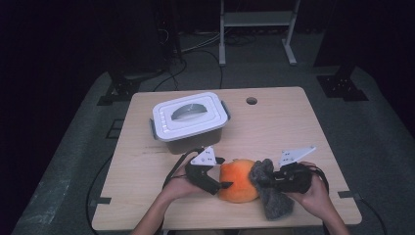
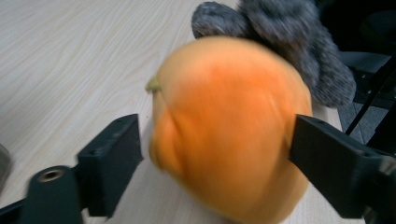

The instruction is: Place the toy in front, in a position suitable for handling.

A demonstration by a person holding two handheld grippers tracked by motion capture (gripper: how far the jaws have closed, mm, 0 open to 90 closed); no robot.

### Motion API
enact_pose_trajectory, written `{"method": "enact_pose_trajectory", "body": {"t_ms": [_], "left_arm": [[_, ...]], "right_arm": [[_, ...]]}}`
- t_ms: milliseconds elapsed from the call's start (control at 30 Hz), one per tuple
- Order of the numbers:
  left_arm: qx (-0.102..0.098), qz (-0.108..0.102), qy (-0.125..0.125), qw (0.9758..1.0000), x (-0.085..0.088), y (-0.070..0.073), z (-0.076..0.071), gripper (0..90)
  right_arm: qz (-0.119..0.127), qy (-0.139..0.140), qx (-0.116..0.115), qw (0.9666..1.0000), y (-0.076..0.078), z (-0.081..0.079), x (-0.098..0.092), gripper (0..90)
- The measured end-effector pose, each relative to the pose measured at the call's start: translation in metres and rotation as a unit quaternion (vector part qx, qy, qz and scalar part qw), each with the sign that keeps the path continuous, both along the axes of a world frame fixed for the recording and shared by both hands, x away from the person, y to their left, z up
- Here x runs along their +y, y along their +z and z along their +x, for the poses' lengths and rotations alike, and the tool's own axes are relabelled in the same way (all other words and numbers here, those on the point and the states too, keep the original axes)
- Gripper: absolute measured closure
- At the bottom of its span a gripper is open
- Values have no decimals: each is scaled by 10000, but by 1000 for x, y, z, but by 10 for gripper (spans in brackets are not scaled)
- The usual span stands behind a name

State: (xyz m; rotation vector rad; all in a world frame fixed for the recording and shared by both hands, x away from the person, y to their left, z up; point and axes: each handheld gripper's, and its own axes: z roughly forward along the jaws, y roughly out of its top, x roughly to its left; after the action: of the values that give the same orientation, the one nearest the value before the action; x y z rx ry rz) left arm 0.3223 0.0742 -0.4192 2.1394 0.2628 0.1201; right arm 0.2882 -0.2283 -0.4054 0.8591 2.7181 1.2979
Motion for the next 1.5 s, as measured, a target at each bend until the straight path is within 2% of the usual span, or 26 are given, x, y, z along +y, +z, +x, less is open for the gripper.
{"method": "enact_pose_trajectory", "body": {"t_ms": [100, 233, 300, 333, 400, 500, 600, 733, 800, 900, 1000, 1033, 1100, 1167, 1233, 1300, 1400, 1500], "left_arm": [[103, 34, 13, 9999, -2, -4, 2, 97], [309, 65, -101, 9995, -8, -12, 3, 101], [292, 55, -209, 9993, -12, -14, -1, 169], [233, 49, -193, 9995, -13, -13, -2, 234], [164, 71, -149, 9997, -13, -9, -4, 308], [260, -9, -92, 9996, -11, -1, -5, 380], [302, -107, -74, 9995, -11, 7, -6, 403], [268, -186, -117, 9994, -12, 18, -11, 417], [242, -220, -150, 9994, -12, 20, -13, 421], [212, -112, -162, 9996, -14, 18, -14, 397], [199, -160, -185, 9995, -17, 16, -14, 276], [137, -160, -182, 9996, -18, 16, -14, 254], [34, -141, -169, 9998, -21, 15, -16, 255], [-81, -143, -95, 9998, -23, 15, -18, 320], [-62, -201, 35, 9998, -25, 14, -18, 367], [-52, -201, 93, 9997, -26, 15, -19, 375], [-73, -218, 132, 9996, -30, 16, -20, 374], [-90, -182, 187, 9996, -31, 17, -22, 372]], "right_arm": [[54, -199, 71, 9998, -6, 5, -10, 743], [21, -372, 65, 9993, -10, 9, -18, 742], [8, -455, 63, 9989, -11, 10, -19, 741], [-30, -470, 35, 9989, -11, 10, -19, 741], [-65, -513, 11, 9987, -10, 8, -18, 741], [-94, -529, -119, 9985, -3, 6, -17, 745], [161, -468, -258, 9984, 11, 0, -18, 748], [397, -162, -504, 9978, 31, -12, -4, 748], [342, -10, -584, 9977, 34, -16, 6, 748], [147, 15, -574, 9982, 26, -14, 14, 748], [177, -88, -518, 9985, 17, -9, 8, 747], [177, -133, -525, 9984, 16, -8, 7, 747], [218, -241, -481, 9983, 14, -5, 2, 746], [232, -289, -466, 9982, 13, -4, 0, 745], [194, -310, -495, 9981, 16, -5, 0, 745], [222, -323, -590, 9975, 23, -8, 0, 746], [467, -171, -732, 9961, 35, -15, 6, 746], [328, -82, -812, 9961, 36, -18, 18, 745]]}}
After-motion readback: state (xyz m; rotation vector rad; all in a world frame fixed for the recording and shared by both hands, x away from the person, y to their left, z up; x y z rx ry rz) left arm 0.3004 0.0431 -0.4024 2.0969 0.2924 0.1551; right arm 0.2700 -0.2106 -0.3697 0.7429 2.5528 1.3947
